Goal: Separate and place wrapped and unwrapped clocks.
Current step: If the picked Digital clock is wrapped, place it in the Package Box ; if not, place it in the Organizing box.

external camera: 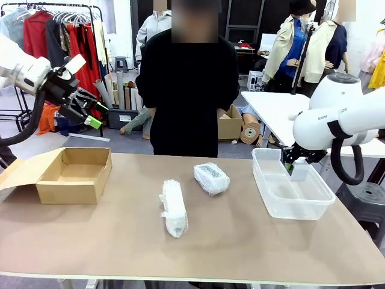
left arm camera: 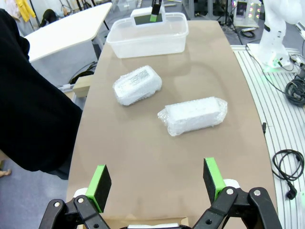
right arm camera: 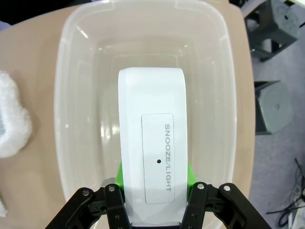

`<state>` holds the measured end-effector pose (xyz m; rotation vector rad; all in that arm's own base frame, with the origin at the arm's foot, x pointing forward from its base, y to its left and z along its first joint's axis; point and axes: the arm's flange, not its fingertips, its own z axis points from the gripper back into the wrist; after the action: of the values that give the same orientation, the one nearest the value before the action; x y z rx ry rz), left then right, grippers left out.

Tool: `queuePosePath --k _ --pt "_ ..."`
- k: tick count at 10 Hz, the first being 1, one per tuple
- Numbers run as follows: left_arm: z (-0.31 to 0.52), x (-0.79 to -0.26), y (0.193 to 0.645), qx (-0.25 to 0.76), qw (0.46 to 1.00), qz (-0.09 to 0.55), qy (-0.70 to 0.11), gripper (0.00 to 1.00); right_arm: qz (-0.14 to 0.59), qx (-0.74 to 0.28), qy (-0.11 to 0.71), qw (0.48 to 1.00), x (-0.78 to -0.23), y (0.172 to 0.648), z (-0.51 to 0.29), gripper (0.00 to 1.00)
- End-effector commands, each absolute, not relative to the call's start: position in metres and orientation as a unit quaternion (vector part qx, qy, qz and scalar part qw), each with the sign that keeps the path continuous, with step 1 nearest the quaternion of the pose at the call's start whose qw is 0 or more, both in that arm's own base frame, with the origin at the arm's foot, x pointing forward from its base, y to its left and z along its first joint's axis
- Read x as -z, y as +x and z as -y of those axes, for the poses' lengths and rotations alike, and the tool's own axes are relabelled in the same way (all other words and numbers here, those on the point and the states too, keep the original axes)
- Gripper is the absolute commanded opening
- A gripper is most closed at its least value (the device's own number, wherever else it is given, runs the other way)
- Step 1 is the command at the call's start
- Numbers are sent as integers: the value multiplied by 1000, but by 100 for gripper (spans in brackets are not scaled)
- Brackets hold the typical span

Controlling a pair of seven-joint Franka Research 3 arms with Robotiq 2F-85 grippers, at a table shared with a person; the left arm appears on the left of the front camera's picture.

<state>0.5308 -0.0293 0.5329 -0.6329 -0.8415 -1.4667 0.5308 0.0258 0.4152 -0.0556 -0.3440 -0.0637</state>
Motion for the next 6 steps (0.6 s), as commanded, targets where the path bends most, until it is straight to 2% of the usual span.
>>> queuePosePath --k 1,6 --pt "30 -534 529 638 619 367 -274 100 184 38 -51 981 -399 531 -21 0" --pt "30 -534 529 638 619 367 -274 100 165 51 -54 983 -360 539 -16 0"
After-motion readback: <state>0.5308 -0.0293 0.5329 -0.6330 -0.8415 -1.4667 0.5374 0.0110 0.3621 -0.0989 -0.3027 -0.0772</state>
